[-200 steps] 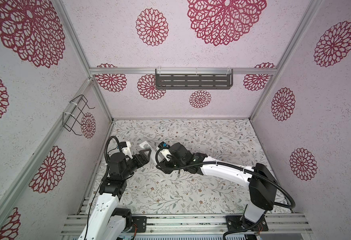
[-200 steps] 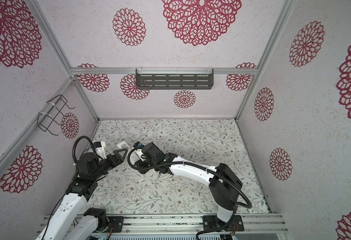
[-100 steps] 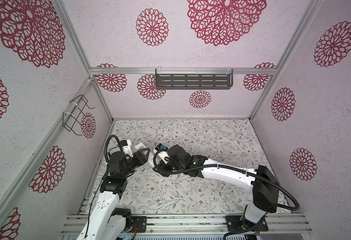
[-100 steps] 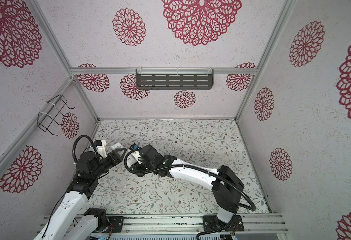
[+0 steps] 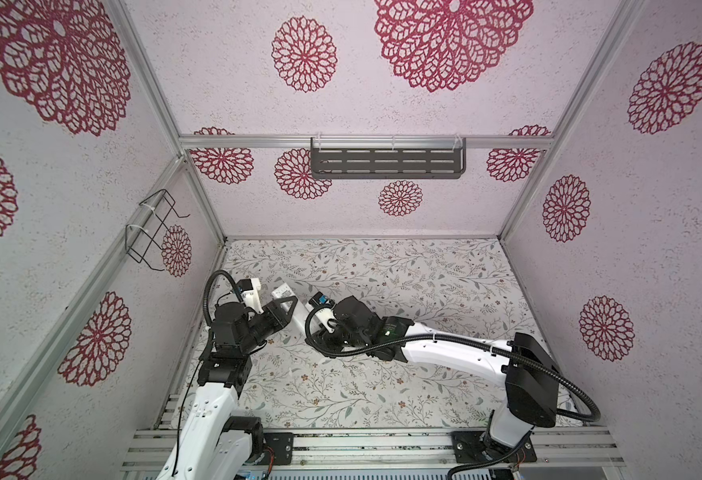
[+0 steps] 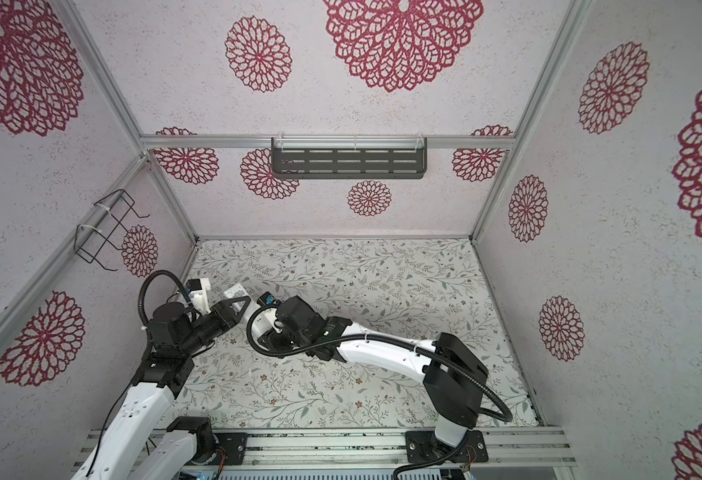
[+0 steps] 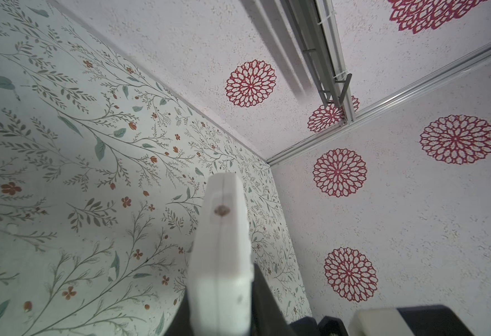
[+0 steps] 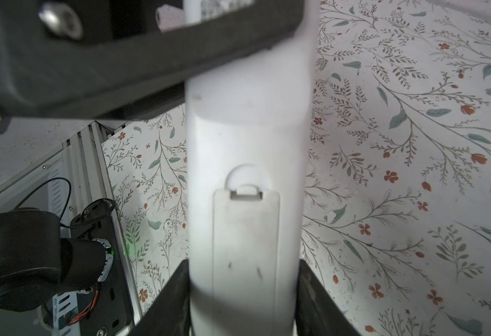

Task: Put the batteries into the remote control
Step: 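Pass the remote to the left gripper, grasping its end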

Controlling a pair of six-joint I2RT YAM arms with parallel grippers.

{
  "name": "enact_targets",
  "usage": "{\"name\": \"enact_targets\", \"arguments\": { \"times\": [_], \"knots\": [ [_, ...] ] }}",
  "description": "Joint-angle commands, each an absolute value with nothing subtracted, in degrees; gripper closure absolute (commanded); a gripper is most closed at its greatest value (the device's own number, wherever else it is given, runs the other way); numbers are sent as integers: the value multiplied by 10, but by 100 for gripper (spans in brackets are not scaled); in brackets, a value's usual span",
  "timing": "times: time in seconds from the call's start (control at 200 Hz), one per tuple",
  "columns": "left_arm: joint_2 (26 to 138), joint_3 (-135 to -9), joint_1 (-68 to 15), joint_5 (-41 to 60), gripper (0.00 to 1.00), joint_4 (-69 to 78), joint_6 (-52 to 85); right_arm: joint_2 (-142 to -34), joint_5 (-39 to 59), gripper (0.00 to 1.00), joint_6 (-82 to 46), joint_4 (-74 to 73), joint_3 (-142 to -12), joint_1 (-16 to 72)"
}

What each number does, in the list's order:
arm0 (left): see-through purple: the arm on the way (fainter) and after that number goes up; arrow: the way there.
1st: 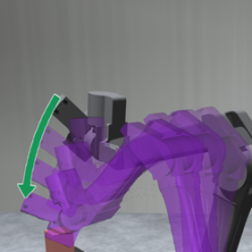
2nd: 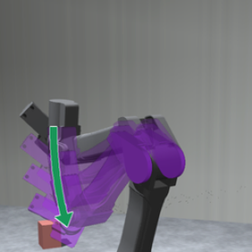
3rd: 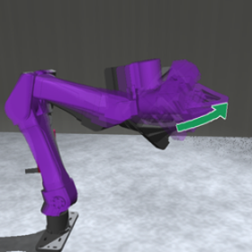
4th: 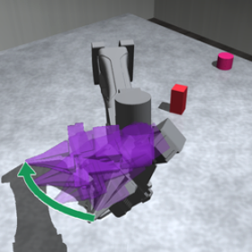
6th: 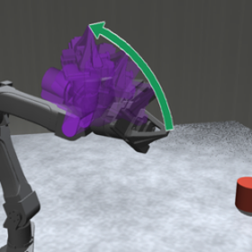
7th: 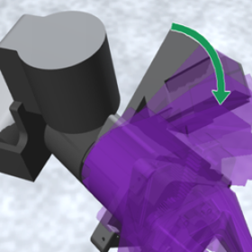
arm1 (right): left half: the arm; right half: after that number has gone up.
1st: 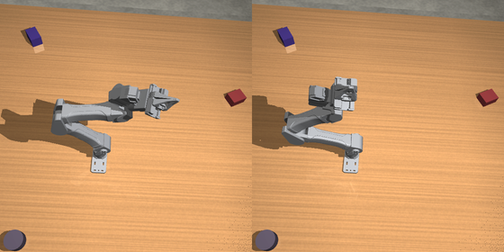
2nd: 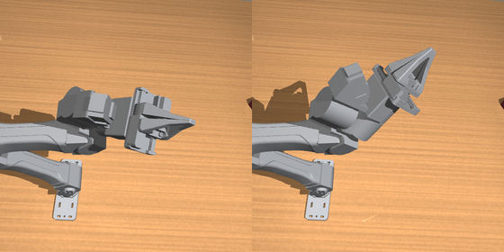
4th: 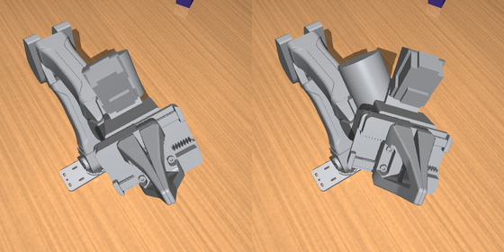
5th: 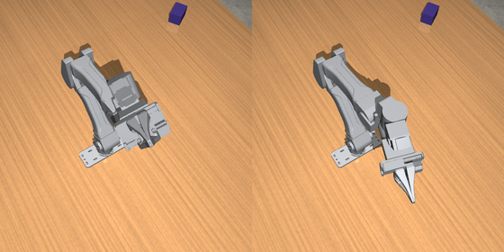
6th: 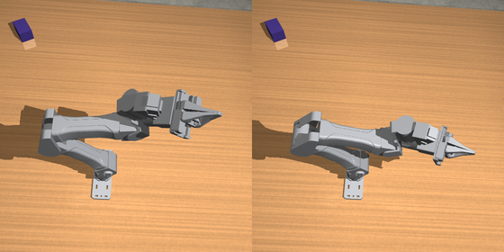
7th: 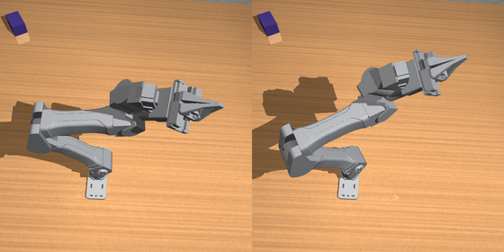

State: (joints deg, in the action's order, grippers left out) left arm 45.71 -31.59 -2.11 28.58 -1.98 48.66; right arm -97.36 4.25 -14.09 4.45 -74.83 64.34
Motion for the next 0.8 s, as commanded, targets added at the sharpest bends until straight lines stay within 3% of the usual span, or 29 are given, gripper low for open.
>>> {"name": "enact_targets", "arguments": {
  "times": [0.0, 0.16, 0.301, 0.536, 0.796],
  "knots": [
    [461, -330, -5, 311, 85, -17, 467, -936, 52, 48, -118, 8, -744, 648],
    [449, -336, 10, 320, 86, -32, 451, -903, 61, 20, -135, -18, -714, 643],
    [429, -329, 17, 310, 87, -22, 443, -875, 87, 8, -180, -44, -686, 624],
    [340, -257, 16, 224, 88, 59, 458, -900, 152, 1, -437, -56, -680, 539],
    [238, -194, 14, 143, 87, 95, 461, -983, 232, 1, -552, -145, -726, 537]
  ]
}}
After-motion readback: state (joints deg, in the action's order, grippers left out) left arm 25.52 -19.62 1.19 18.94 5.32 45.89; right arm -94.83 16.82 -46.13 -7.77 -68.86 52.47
